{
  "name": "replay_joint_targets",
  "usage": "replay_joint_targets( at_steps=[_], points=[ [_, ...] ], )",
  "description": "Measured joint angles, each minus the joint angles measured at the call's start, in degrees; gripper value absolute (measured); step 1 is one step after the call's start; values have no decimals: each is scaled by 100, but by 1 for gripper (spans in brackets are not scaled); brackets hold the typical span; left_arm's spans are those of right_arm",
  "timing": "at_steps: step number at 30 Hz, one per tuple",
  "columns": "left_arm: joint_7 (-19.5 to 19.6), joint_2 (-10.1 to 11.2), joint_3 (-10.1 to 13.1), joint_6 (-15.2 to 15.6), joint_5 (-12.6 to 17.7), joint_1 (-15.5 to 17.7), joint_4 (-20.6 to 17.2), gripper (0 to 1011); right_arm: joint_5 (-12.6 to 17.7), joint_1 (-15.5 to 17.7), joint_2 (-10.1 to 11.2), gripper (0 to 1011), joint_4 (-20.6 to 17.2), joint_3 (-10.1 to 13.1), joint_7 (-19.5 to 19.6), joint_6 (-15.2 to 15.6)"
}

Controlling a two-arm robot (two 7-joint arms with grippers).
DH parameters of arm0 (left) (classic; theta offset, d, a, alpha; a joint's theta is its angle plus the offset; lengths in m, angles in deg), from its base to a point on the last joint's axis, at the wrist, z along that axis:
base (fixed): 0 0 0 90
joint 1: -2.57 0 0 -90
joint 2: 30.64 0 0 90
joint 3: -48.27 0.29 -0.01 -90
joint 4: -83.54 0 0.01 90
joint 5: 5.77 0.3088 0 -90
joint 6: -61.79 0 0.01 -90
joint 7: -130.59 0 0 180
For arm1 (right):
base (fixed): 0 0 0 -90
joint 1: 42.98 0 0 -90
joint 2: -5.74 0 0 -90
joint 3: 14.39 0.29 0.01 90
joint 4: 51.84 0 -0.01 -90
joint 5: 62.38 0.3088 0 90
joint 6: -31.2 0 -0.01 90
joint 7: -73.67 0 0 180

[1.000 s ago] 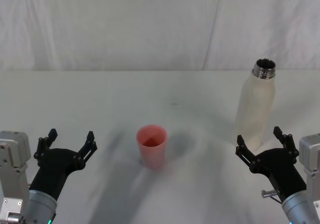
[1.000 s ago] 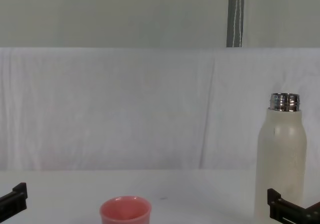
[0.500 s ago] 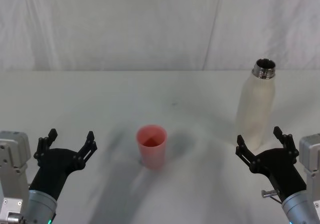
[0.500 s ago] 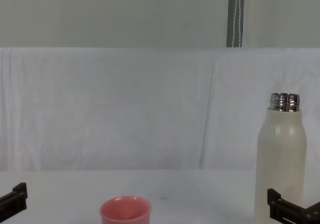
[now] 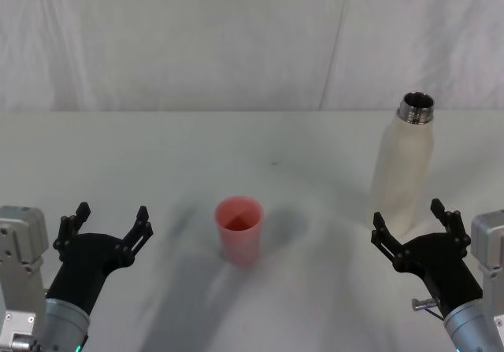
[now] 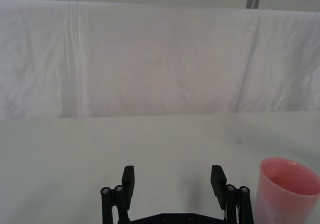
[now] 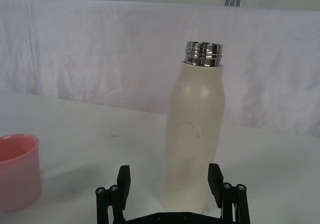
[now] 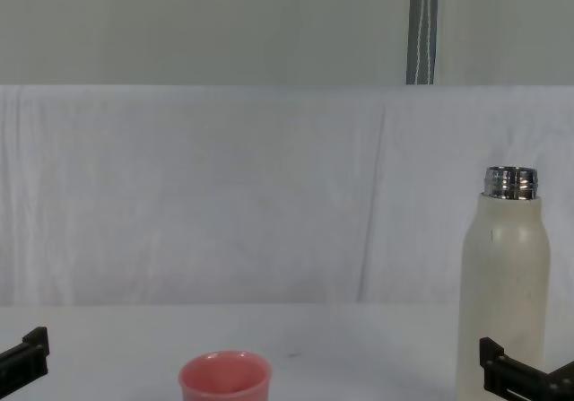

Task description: Grasp the thermos with one hand and pour water into the cup lid.

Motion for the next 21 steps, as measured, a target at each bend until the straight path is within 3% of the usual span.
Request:
replay_joint_targets(
  at_steps=[16, 21],
  points=[
    [0, 0, 0, 0, 0, 0, 0, 1001, 0, 0, 0, 1001, 0, 0, 0, 0],
    [0, 0, 0, 0, 0, 0, 0, 1001, 35, -2, -130, 1001, 93, 119, -74, -104]
  ],
)
